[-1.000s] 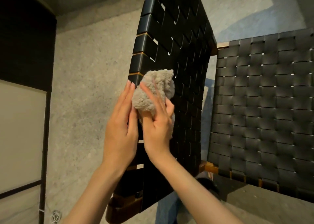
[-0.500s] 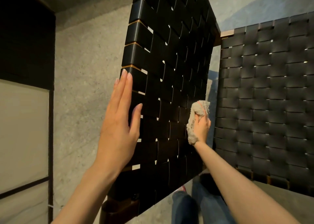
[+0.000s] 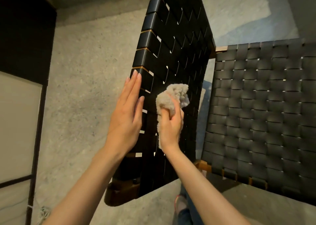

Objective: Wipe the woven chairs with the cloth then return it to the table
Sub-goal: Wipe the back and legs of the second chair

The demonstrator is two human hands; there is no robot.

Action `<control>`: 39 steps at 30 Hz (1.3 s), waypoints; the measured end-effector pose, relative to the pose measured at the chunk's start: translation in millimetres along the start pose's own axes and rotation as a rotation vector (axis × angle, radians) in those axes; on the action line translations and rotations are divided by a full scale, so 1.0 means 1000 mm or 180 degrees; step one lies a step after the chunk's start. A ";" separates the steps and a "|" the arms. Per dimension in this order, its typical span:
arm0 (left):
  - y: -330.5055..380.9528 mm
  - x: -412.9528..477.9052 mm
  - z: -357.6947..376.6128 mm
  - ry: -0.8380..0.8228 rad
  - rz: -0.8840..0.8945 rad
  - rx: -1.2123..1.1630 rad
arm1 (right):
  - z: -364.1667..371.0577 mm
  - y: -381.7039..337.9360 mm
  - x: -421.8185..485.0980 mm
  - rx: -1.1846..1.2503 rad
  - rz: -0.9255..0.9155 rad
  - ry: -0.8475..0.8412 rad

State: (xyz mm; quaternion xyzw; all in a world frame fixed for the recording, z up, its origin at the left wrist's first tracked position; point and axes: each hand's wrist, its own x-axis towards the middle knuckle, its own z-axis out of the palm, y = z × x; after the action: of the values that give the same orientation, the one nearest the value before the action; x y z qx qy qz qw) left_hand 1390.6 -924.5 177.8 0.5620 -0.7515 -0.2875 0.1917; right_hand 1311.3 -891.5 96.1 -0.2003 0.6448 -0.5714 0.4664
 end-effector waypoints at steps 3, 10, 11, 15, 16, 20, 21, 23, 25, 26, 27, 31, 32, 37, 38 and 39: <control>-0.003 -0.001 -0.001 0.0017 -0.0020 -0.0264 | 0.018 -0.031 -0.007 -0.0066 -0.0520 -0.0210; -0.005 -0.004 0.001 0.0191 0.0062 -0.0188 | 0.016 -0.026 -0.023 -0.0521 -0.0711 -0.0005; -0.004 -0.004 0.002 0.0227 0.0074 -0.0069 | 0.014 -0.025 -0.026 -0.0572 -0.0633 0.0000; -0.005 -0.007 0.005 0.0365 0.0013 0.0138 | 0.009 -0.028 -0.027 -0.0611 -0.0611 -0.0187; -0.005 -0.008 0.006 0.0398 -0.0009 0.0134 | 0.009 -0.030 -0.027 -0.0619 -0.0691 -0.0237; -0.008 -0.008 0.007 0.0448 -0.0005 0.0098 | 0.013 -0.031 -0.020 -0.0708 -0.0997 -0.0276; -0.008 -0.007 0.007 0.0430 -0.0023 0.0114 | 0.013 -0.030 -0.015 -0.0716 -0.1038 -0.0281; -0.007 -0.006 0.008 0.0412 -0.0081 0.0175 | 0.014 -0.030 -0.001 -0.0740 -0.1106 -0.0339; -0.006 -0.004 0.009 0.0442 -0.0117 0.0257 | 0.014 -0.035 0.017 -0.0826 -0.1243 -0.0488; -0.006 -0.004 0.009 0.0439 -0.0136 0.0313 | 0.015 -0.040 0.027 -0.0876 -0.1342 -0.0583; -0.004 -0.003 0.010 0.0427 -0.0162 0.0375 | 0.016 -0.045 0.038 -0.0922 -0.1450 -0.0685; 0.002 -0.002 0.011 0.0488 -0.0205 0.0628 | 0.023 -0.070 0.078 -0.1040 -0.1787 -0.0951; 0.003 -0.002 0.011 0.0530 -0.0200 0.0684 | 0.024 -0.074 0.085 -0.1019 -0.1786 -0.0986; 0.009 -0.004 0.010 0.0734 -0.0244 0.1023 | 0.022 -0.070 0.085 -0.1068 -0.1826 -0.1061; 0.012 -0.006 0.011 0.0801 -0.0284 0.1030 | 0.019 -0.067 0.080 -0.1088 -0.1890 -0.1136; 0.015 -0.010 0.013 0.0872 -0.0349 0.1036 | 0.014 -0.063 0.075 -0.1121 -0.1974 -0.1253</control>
State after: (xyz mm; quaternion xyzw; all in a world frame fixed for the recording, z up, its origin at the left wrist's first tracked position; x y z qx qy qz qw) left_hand 1374.3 -909.4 177.8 0.6593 -0.7233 -0.0934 0.1829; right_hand 1269.4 -974.9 127.7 -0.5676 0.5402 -0.5166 0.3451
